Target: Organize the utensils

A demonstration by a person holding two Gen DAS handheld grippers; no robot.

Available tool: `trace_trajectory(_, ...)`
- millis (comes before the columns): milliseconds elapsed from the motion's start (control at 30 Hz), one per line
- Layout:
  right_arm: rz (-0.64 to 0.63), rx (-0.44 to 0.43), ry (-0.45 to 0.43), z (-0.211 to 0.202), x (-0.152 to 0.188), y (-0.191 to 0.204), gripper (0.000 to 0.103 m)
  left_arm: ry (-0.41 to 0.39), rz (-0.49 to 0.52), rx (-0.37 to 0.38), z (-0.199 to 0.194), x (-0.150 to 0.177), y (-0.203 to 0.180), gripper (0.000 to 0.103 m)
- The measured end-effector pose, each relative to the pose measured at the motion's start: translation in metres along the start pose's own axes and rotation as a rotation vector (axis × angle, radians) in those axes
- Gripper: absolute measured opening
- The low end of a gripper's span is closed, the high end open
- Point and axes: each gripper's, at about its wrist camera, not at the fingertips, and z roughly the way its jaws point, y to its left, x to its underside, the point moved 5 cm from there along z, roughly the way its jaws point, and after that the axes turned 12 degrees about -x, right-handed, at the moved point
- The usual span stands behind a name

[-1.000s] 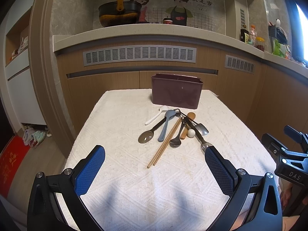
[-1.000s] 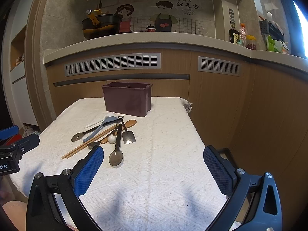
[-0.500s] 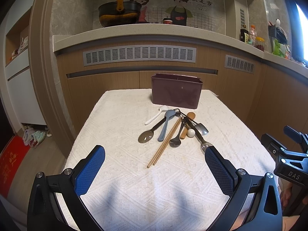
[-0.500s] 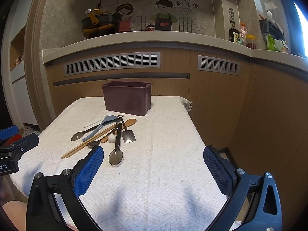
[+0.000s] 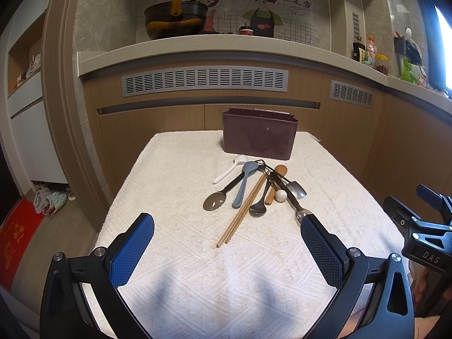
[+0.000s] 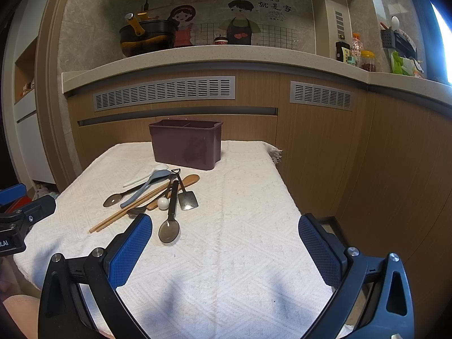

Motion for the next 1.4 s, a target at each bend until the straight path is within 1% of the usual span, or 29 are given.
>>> trace_trajectory(100,0.000,0.002,0.002,0.002,-0.001,-0.002,0.103,0.002,0.010,0.001,0.001,0.000,-0.002,0.103)
trace_trajectory(233,-0.009,0.014,0.000,0.008,-0.007,-0.006,0.103,0.010,0.021,0.014,0.008,-0.009,-0.003,0.103)
trace_trajectory(300,-0.019,0.005,0.005,0.015,-0.013,-0.005,0.103,0.013,0.024,0.016,0.013,-0.014,-0.003,0.103)
trace_trajectory(367,-0.040,-0.002,0.013,0.023,-0.020,-0.003,0.103,0.011,0.029,0.019,0.020,-0.020,-0.004,0.103)
trace_trajectory(467,-0.089,0.012,0.014,0.040,-0.032,0.002,0.103,0.002,0.049,0.028,0.034,-0.030,-0.007,0.103)
trace_trajectory(600,-0.097,0.004,0.058,0.074,-0.047,0.003,0.103,0.039,0.095,0.084,0.069,-0.047,-0.011,0.103)
trace_trajectory(667,-0.104,0.029,0.081,0.095,-0.054,0.001,0.103,0.023,0.121,0.074,0.085,-0.057,-0.011,0.103)
trace_trajectory(767,-0.142,0.066,0.129,0.126,-0.062,0.003,0.103,-0.016,0.164,0.036,0.109,-0.072,-0.009,0.103)
trace_trajectory(833,-0.168,0.083,0.165,0.146,-0.065,0.006,0.103,-0.027,0.147,0.032,0.121,-0.083,-0.004,0.102)
trace_trajectory(900,-0.186,0.057,0.193,0.163,-0.067,0.009,0.103,-0.039,0.118,0.031,0.133,-0.094,0.002,0.101)
trace_trajectory(933,-0.195,0.038,0.210,0.170,-0.066,0.012,0.103,-0.045,0.109,0.034,0.141,-0.100,0.005,0.097)
trace_trajectory(967,-0.210,0.009,0.236,0.179,-0.065,0.014,0.103,-0.042,0.106,0.037,0.148,-0.103,0.007,0.091)
trace_trajectory(1000,-0.226,-0.032,0.260,0.186,-0.063,0.019,0.103,-0.022,0.104,0.055,0.158,-0.106,0.008,0.088)
trace_trajectory(1067,-0.255,-0.084,0.288,0.197,-0.057,0.025,0.103,0.038,0.097,0.129,0.175,-0.105,0.005,0.075)
trace_trajectory(1100,-0.269,-0.085,0.289,0.201,-0.055,0.026,0.102,0.080,0.101,0.177,0.184,-0.103,0.001,0.072)
trace_trajectory(1167,-0.288,-0.052,0.280,0.205,-0.055,0.024,0.102,0.164,0.140,0.290,0.200,-0.094,-0.013,0.057)
trace_trajectory(1200,-0.288,-0.036,0.278,0.206,-0.055,0.020,0.102,0.195,0.166,0.336,0.205,-0.090,-0.021,0.053)
trace_trajectory(1233,-0.273,-0.038,0.281,0.206,-0.054,0.015,0.102,0.219,0.192,0.374,0.210,-0.086,-0.028,0.047)
trace_trajectory(1300,-0.230,-0.075,0.296,0.204,-0.055,0.006,0.101,0.271,0.245,0.443,0.218,-0.078,-0.045,0.045)
trace_trajectory(1367,-0.175,-0.117,0.314,0.199,-0.052,-0.004,0.101,0.323,0.254,0.475,0.231,-0.076,-0.056,0.045)
trace_trajectory(1400,-0.163,-0.121,0.317,0.198,-0.051,-0.007,0.099,0.355,0.246,0.490,0.238,-0.076,-0.061,0.045)
